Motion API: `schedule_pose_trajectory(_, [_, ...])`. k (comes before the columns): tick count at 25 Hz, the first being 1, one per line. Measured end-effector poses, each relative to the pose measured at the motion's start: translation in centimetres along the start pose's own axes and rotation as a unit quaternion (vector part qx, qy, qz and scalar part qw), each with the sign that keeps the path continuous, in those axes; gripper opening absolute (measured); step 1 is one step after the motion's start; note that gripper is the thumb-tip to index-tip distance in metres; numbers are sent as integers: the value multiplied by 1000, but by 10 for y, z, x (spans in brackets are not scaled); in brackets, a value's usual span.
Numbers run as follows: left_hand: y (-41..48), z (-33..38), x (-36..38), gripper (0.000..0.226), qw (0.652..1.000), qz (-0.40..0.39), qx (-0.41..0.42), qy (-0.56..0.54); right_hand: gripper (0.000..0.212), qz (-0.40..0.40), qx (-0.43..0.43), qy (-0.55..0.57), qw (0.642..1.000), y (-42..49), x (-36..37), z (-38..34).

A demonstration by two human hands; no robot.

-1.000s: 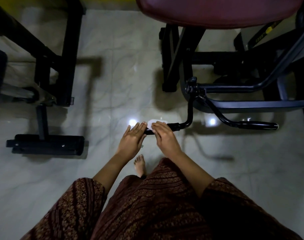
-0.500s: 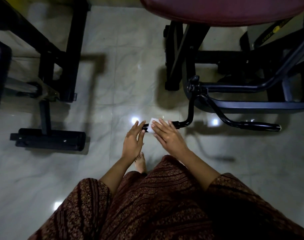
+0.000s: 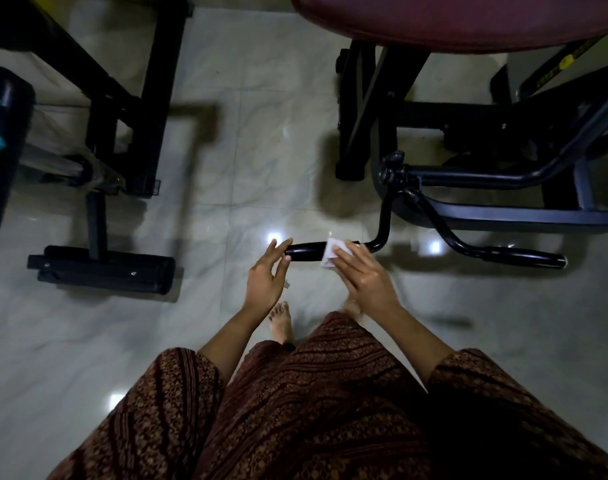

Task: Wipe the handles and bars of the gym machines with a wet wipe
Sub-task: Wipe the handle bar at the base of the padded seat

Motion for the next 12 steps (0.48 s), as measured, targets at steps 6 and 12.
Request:
schedule_pose_trajectory(6, [-4, 4, 1, 40, 1000, 18, 5, 5, 34, -45, 171, 35, 984, 11, 10, -2])
schedule_pose_trajectory(12, [0, 13, -2, 41, 991, 16, 82, 108, 40, -81, 128, 38, 988, 12, 11, 5])
Point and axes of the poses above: each hand's wrist, its own y-axis towards the middle knuckle, its own x-axis out of the palm, z = x × y, the point moved 8 cm from there along y, towards the middle knuckle, and after that the axes turned 11 degrees about -y, right-handed, at the moved point
